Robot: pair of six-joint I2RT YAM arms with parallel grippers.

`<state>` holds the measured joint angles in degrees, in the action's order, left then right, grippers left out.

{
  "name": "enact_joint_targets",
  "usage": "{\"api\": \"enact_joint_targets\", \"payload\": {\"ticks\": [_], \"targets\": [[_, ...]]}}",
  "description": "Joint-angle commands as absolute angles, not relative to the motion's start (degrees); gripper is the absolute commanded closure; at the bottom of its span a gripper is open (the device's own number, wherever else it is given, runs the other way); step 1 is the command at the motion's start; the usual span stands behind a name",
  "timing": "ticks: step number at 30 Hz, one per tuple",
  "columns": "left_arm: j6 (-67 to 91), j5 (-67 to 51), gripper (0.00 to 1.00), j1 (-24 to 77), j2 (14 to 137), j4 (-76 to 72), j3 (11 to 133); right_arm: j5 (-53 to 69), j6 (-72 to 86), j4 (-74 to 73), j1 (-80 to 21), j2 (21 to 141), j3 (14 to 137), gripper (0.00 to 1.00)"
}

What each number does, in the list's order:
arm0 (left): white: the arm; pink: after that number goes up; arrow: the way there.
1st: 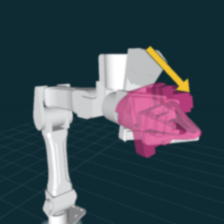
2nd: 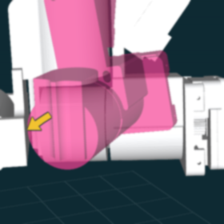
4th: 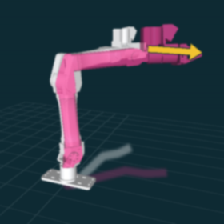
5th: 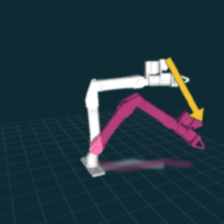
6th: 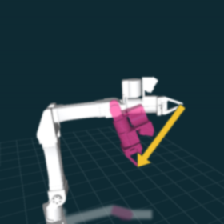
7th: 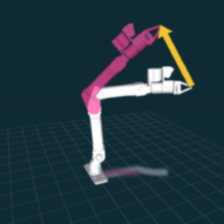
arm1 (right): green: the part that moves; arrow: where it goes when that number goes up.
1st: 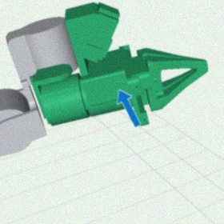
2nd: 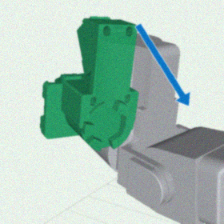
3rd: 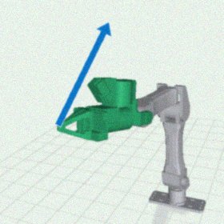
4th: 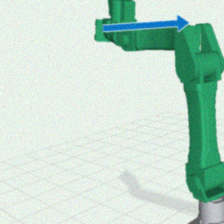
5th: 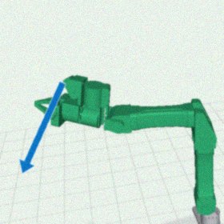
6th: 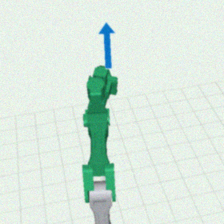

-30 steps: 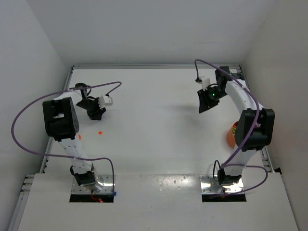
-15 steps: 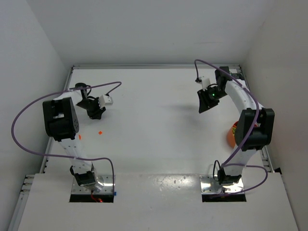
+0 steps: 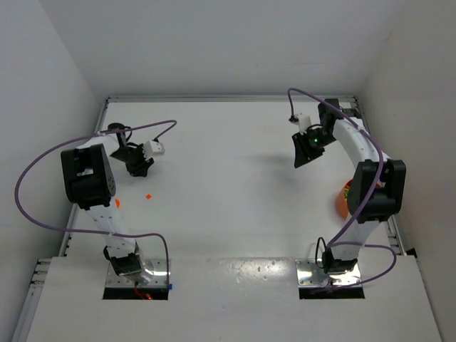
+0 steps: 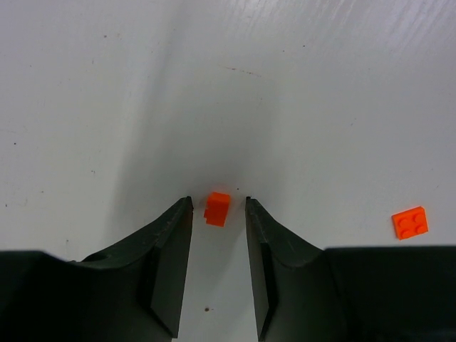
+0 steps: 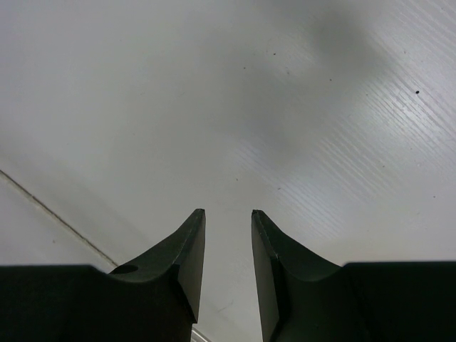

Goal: Sort the legos into containers by color

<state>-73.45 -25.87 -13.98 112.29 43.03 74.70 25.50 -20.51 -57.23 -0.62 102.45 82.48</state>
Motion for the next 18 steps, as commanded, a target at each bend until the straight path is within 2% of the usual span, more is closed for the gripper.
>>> {"api": "enact_joint_targets", "payload": {"ticks": [1,5,8,12,16,18], "targets": [[-75.3,-21.0,0.59,-15.6,115.0,42.9,72.9,25.5,-19.8,-56.9,-1.1,103.0,84.5,0.67],[-75.3,-21.5,0.65,-15.6,115.5,42.9,73.4,25.5,-19.8,-56.9,-1.1,103.0,84.5,0.67],[-75.3,-21.5,0.75,-15.6,116.0,42.9,73.4,25.5,-19.8,-56.9,-1.1,103.0,83.9,0.67],[-75.3,-21.5,0.99,-14.9,116.5,43.9,73.4,26.1,-19.8,-56.3,-1.1,102.4,83.9,0.67],[-74.2,-23.9,1.0,-14.3,114.4,45.7,73.4,27.9,-19.8,-55.5,-1.6,101.8,83.4,0.67],[-72.1,-29.1,1.0,-14.3,112.9,47.5,73.4,29.9,-18.7,-54.1,-2.6,101.8,83.4,0.66]]}}
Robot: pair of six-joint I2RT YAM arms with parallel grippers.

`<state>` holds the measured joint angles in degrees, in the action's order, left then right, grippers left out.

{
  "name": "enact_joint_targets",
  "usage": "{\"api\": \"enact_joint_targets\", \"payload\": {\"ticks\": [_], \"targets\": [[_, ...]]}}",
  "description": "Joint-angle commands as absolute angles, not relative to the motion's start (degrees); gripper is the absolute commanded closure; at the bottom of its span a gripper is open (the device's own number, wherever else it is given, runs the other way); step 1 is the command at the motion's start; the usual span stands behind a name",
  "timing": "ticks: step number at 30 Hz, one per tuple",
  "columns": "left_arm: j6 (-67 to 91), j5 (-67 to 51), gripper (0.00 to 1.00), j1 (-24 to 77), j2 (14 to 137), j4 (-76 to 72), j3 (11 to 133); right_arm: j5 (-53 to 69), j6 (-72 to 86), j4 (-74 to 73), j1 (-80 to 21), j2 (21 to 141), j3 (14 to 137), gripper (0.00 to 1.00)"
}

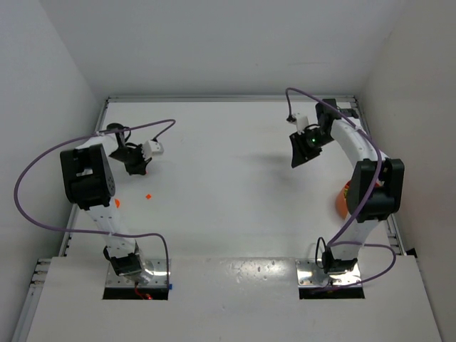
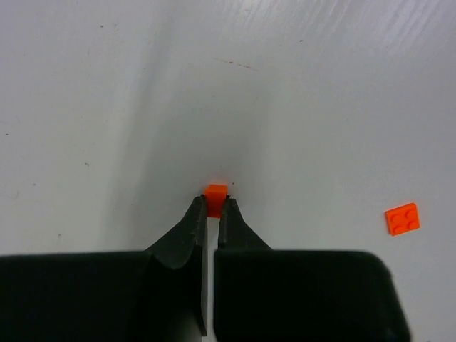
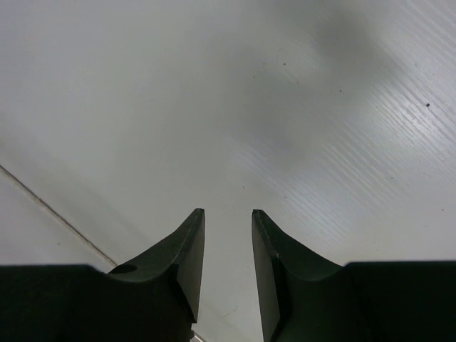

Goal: Sort the legos into containers by color

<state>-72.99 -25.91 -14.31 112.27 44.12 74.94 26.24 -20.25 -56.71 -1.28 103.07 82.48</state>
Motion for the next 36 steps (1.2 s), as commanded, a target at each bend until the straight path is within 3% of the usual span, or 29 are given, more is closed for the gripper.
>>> {"api": "enact_joint_targets", "payload": {"ticks": [1,5,11,15,17,22,29,32,36], "targets": [[-71.5,-31.4,1.0,-14.3,111.2,50.3,74.2,30.8,-18.7,-54.1,-2.6,101.2,83.4,0.66],[-68.2,-47.3,1.0,-14.3,106.9,60.4,77.6,39.7,-15.0,-51.9,-5.3,101.2,84.0,0.64],[-61.7,-71.4,1.0,-11.3,99.0,68.0,76.8,64.7,-5.6,-50.7,-10.3,109.0,87.8,0.63],[-54.8,-78.0,1.0,-7.0,93.4,65.9,75.2,76.6,1.0,-45.0,-15.8,112.0,88.4,0.61],[-51.6,-79.9,1.0,-4.1,92.1,66.5,75.2,75.9,1.9,-45.0,-19.4,113.1,91.9,0.61],[-57.4,-80.3,1.0,0.7,90.9,74.5,77.7,76.8,15.7,-35.8,-23.4,115.3,95.9,0.6],[-31.4,-71.1,1.0,5.8,80.2,49.0,69.0,70.9,39.4,-16.8,-27.0,113.1,90.4,0.59],[-21.6,-60.7,1.0,10.3,73.8,34.3,64.8,70.1,47.5,-10.9,-28.6,113.1,87.3,0.45],[-12.7,-55.6,1.0,12.5,72.2,27.4,62.7,70.1,53.2,-7.2,-29.9,113.1,86.7,0.44]]}}
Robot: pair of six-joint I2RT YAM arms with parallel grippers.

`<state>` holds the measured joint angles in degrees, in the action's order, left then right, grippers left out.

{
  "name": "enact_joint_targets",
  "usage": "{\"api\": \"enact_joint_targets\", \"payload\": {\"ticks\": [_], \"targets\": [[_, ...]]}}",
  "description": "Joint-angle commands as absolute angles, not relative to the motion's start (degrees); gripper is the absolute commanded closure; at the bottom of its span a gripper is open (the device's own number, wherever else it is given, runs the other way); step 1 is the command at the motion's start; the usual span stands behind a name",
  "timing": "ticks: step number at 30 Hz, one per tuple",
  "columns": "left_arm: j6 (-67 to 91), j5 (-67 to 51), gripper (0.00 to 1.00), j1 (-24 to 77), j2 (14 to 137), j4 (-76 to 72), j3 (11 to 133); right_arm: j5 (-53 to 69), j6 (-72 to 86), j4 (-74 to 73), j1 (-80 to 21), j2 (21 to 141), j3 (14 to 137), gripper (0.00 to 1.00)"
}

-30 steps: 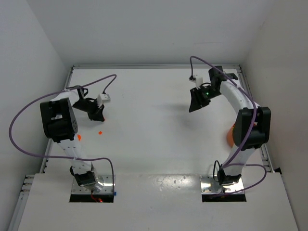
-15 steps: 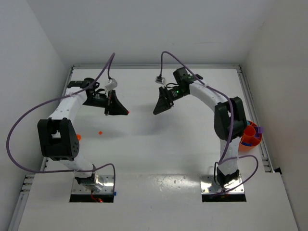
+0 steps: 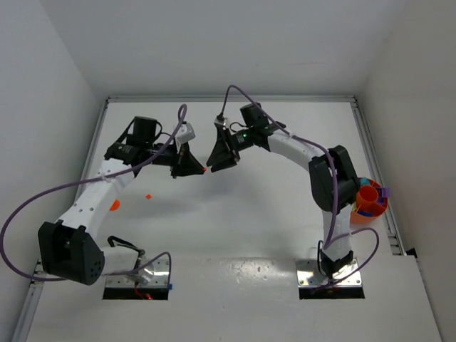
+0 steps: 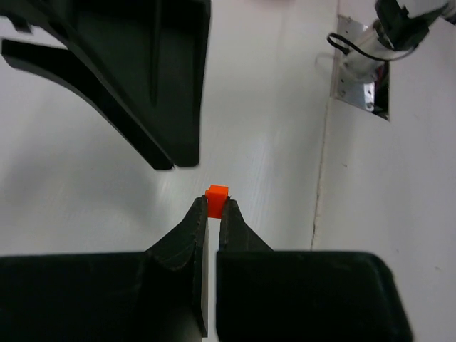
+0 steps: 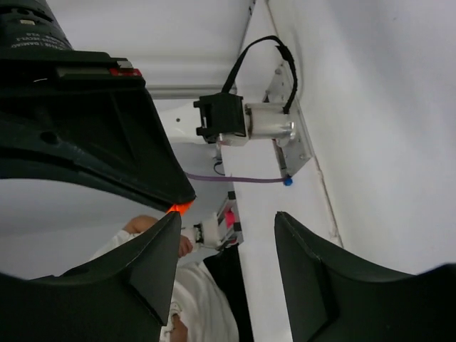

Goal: Sort the legos into containers by color

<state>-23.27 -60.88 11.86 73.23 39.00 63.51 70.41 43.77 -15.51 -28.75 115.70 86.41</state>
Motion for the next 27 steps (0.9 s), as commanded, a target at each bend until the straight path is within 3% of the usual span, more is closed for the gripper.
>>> {"api": "enact_joint_targets", "payload": {"ticks": [1,9,27], "targets": [[-11.7,-54.9,1.0,13.1,72.2,26.0,62.1,70.8,54.0,-6.1,-30.6,113.8,86.7,0.44],[-11.1,-52.5,1.0,13.6,71.6,24.9,61.4,72.7,59.7,0.6,-31.1,114.4,86.2,0.44],[-11.6,-53.5,1.0,14.7,72.2,24.9,61.4,72.7,65.4,6.2,-31.1,116.0,83.5,0.68]]}}
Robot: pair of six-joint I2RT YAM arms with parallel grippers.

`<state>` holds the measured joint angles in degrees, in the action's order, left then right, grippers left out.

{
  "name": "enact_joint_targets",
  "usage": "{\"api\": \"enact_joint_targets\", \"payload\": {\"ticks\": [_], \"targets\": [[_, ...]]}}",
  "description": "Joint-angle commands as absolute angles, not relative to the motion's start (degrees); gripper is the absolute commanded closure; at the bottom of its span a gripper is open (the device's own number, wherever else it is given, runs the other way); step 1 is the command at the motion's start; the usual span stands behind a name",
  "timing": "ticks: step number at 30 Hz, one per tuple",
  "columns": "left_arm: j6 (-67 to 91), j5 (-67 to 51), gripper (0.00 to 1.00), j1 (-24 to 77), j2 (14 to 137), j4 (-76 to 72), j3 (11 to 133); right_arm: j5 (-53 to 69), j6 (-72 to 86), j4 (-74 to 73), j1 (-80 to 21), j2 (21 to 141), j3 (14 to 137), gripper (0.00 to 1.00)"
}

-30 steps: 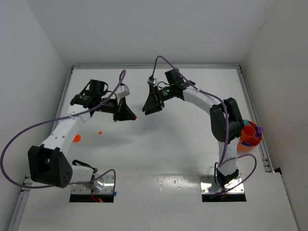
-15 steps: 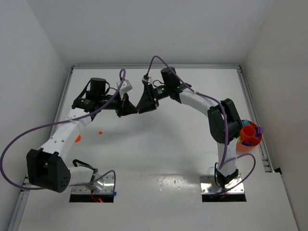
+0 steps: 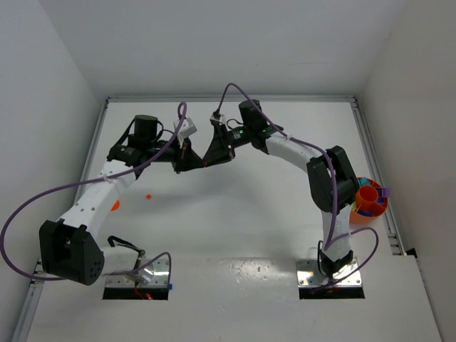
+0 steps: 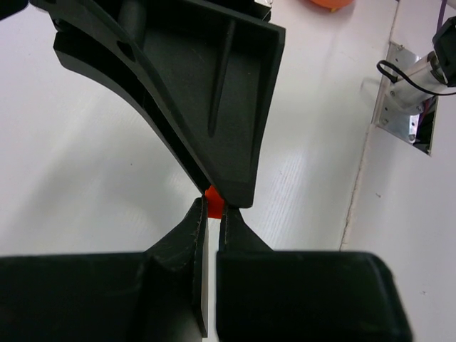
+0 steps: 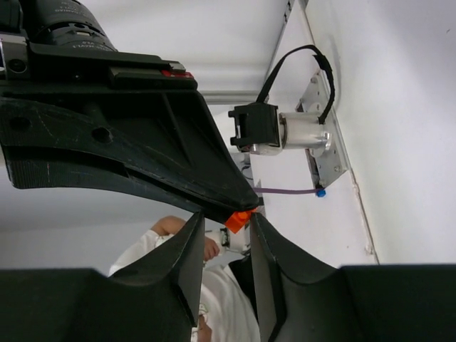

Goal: Sort the legos into containers by color

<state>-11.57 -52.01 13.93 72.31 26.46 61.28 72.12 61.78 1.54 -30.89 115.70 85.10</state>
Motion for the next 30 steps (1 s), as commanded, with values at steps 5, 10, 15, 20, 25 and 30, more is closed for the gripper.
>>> {"api": "enact_joint_targets", "payload": {"ticks": [5,10,15,20,25,30], "targets": [[-12.1,-53.5,1.0,14.7,72.2,24.9,61.4,73.7,70.9,13.0,-31.1,116.5,81.7,0.74],[-12.1,-54.6,1.0,14.7,72.2,24.9,61.4,73.7,72.6,14.9,-31.1,117.1,81.1,0.78],[-12.1,-55.7,1.0,15.2,72.2,24.9,61.4,73.7,74.7,17.0,-31.1,117.7,81.1,0.79],[-12.7,-57.7,1.0,15.7,72.2,24.9,61.4,73.7,74.7,17.0,-31.1,118.2,80.6,0.86],[-13.2,-57.7,1.0,15.7,72.2,25.4,61.4,73.7,74.7,17.5,-31.1,118.2,80.6,0.97],[-13.2,-57.7,0.75,16.3,72.2,26.0,61.4,73.7,74.7,18.1,-30.6,118.2,80.1,1.0]]}}
